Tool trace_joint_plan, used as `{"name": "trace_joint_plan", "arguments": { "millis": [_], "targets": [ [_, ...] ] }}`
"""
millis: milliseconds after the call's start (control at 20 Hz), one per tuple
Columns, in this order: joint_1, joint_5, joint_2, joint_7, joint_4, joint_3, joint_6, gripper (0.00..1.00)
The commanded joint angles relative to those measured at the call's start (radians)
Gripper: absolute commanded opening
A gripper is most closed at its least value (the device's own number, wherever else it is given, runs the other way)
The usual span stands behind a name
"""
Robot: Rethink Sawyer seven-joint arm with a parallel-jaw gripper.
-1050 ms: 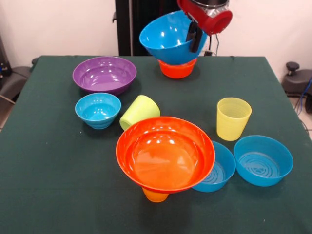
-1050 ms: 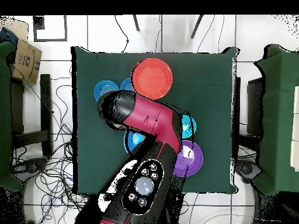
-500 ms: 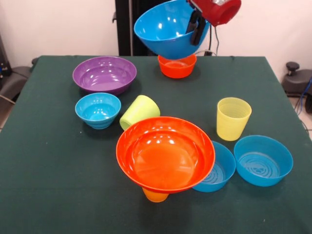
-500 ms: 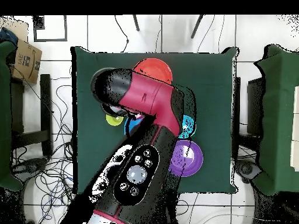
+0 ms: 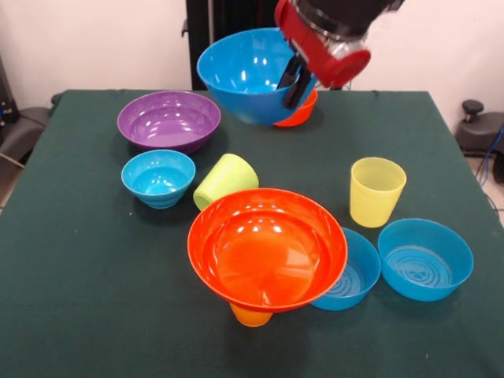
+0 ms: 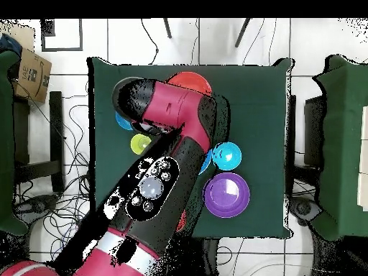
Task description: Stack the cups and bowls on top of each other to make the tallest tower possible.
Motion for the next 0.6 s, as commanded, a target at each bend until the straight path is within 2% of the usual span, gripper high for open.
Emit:
{"name": "trace_joint_plan", "arguments": {
  "millis": [50, 350, 600],
  "targets": [
    [0.016, -0.048, 0.111, 0.246, -0.039, 0.023, -0.102, 0.00],
    [0.026, -0.023, 0.142, 0.288, -0.030, 0.010, -0.149, 0.00],
    [0.015, 0.000, 0.132, 0.283, -0.043, 0.015, -0.127, 0.00]
  ]
}}
